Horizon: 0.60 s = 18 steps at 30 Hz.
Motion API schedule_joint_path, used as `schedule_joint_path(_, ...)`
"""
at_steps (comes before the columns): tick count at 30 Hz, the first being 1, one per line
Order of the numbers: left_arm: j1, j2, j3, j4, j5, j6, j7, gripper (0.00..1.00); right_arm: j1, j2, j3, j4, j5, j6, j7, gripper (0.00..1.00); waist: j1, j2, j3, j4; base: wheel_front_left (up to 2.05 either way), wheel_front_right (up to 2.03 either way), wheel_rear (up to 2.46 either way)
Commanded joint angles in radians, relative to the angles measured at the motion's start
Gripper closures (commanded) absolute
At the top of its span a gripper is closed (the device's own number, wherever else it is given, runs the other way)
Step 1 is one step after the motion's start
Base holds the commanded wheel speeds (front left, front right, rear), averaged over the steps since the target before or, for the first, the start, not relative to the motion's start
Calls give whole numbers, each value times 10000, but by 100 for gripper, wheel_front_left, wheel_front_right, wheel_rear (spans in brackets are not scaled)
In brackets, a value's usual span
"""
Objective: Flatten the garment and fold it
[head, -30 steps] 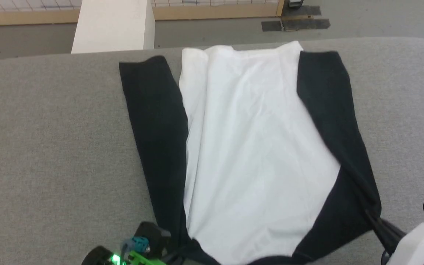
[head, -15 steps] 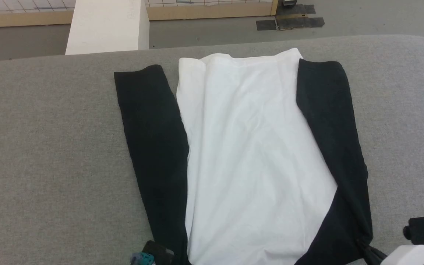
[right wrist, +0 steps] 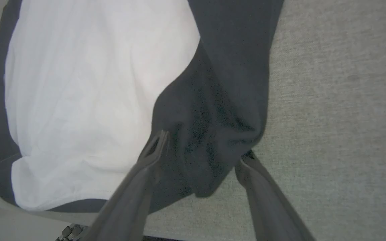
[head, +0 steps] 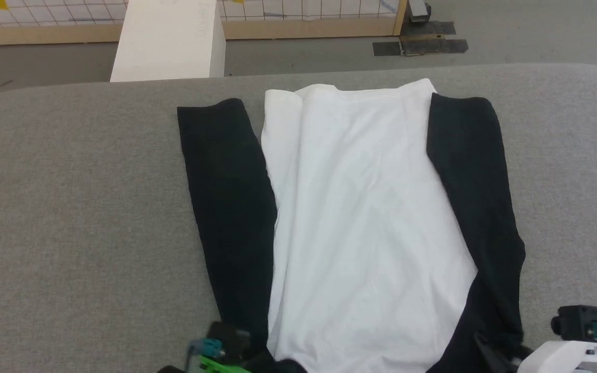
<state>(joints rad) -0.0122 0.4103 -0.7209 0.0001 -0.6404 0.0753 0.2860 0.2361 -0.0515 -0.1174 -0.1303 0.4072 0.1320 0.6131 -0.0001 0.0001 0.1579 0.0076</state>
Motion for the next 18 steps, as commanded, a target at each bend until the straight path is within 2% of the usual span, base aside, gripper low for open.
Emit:
schedule_joint_path(1, 138, 109, 307, -43, -163, 254, -217, 0, -46, 11, -129, -245, 97, -13, -79, 0, 1, -1, -58, 41, 0, 0, 0)
schedule_joint_path(7, 1324, 267, 1968, -2040, -898, 1243, -1692, 0, 222, 12, -1309, -2039, 423, -13, -642, 0, 1, -1, -211, 73, 0, 0, 0)
schedule_joint_path(11, 2027, 612, 3046, -3341, -759, 1912, -2701, 0, 71, 12, -1912, -3135, -207, -13, -1462, 0, 1, -1, -299, 54, 0, 0, 0)
schedule_joint_path(15, 2000, 421, 3998, -3910, -68, 2661, -4174, 0, -240, 12, -1752, -3834, -1271, -13, -2612, 0, 1, -1, -321, 36, 0, 0, 0)
schedule_joint_path(18, 1794, 246, 4264, -3871, 706, 3102, -4972, 0, -349, 12, -1226, -3971, -1953, -13, -3346, 0, 1, -1, -317, -16, 0, 0, 0)
